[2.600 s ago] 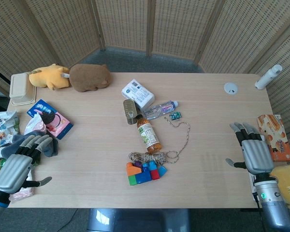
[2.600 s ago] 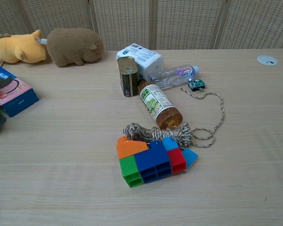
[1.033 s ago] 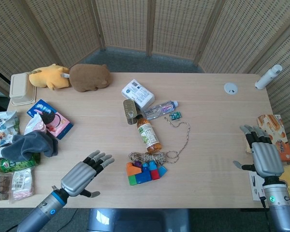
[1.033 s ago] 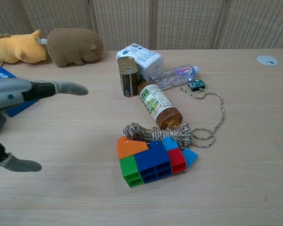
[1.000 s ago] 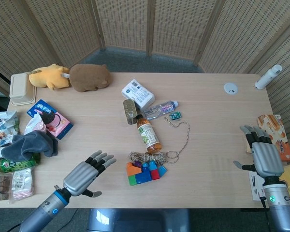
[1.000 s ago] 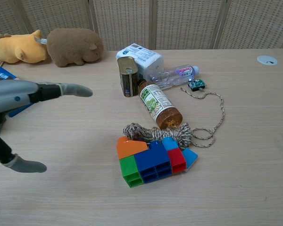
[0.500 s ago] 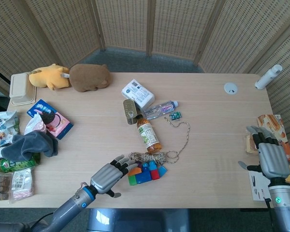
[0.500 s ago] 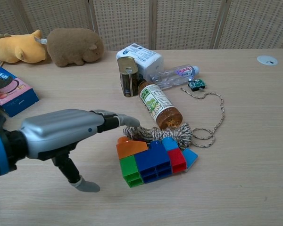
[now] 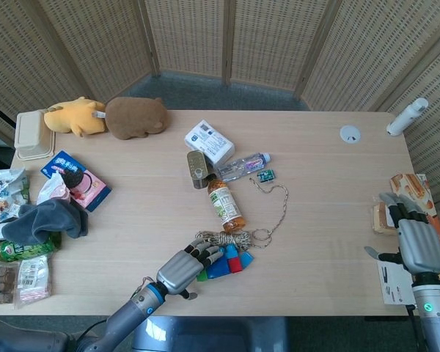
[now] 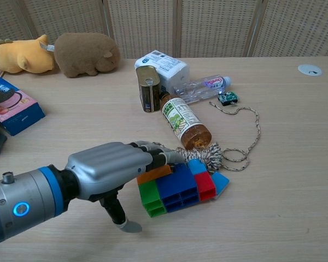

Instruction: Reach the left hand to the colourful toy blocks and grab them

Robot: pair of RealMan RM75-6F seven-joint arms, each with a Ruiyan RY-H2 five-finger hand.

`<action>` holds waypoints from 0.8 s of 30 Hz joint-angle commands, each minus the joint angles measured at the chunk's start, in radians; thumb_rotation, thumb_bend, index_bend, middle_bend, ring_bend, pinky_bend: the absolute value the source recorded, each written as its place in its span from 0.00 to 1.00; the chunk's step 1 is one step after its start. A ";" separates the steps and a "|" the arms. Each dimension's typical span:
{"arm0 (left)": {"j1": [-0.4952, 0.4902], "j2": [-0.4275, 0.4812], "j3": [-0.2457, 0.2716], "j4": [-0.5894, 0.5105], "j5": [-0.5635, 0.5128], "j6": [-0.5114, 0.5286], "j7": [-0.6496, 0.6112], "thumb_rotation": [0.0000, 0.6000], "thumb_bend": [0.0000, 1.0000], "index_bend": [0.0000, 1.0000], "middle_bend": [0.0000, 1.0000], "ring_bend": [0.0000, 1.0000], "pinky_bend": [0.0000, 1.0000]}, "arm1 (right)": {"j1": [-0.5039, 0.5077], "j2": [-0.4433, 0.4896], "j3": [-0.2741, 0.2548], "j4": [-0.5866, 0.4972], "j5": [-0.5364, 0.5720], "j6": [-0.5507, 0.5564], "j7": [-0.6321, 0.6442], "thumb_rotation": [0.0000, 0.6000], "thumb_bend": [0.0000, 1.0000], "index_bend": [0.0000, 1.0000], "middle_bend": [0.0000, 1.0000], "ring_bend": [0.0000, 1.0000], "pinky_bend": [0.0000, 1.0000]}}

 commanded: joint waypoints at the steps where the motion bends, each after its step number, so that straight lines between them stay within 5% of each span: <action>1: 0.003 -0.035 0.008 0.035 0.007 0.034 0.009 1.00 0.00 0.15 0.21 0.33 0.00 | -0.008 0.008 0.001 -0.004 -0.005 0.004 0.022 1.00 0.03 0.00 0.00 0.00 0.00; 3: 0.007 -0.050 0.009 0.050 0.011 0.048 -0.001 1.00 0.00 0.26 0.36 0.49 0.00 | -0.011 0.012 0.002 -0.005 -0.010 0.007 0.032 1.00 0.03 0.00 0.00 0.00 0.00; 7: 0.012 -0.061 0.013 0.071 0.035 0.071 -0.029 1.00 0.00 0.39 0.52 0.61 0.00 | -0.013 0.015 0.003 -0.008 -0.013 0.007 0.037 1.00 0.03 0.00 0.00 0.00 0.00; 19: 0.052 0.060 -0.022 -0.007 0.142 0.191 -0.194 1.00 0.00 0.43 0.56 0.62 0.00 | -0.006 0.006 0.009 -0.011 -0.021 0.000 0.034 1.00 0.03 0.00 0.00 0.00 0.00; 24: 0.069 0.152 -0.074 -0.086 0.193 0.271 -0.269 1.00 0.00 0.43 0.56 0.62 0.00 | -0.003 0.003 0.009 -0.012 -0.027 -0.003 0.034 1.00 0.03 0.00 0.00 0.00 0.00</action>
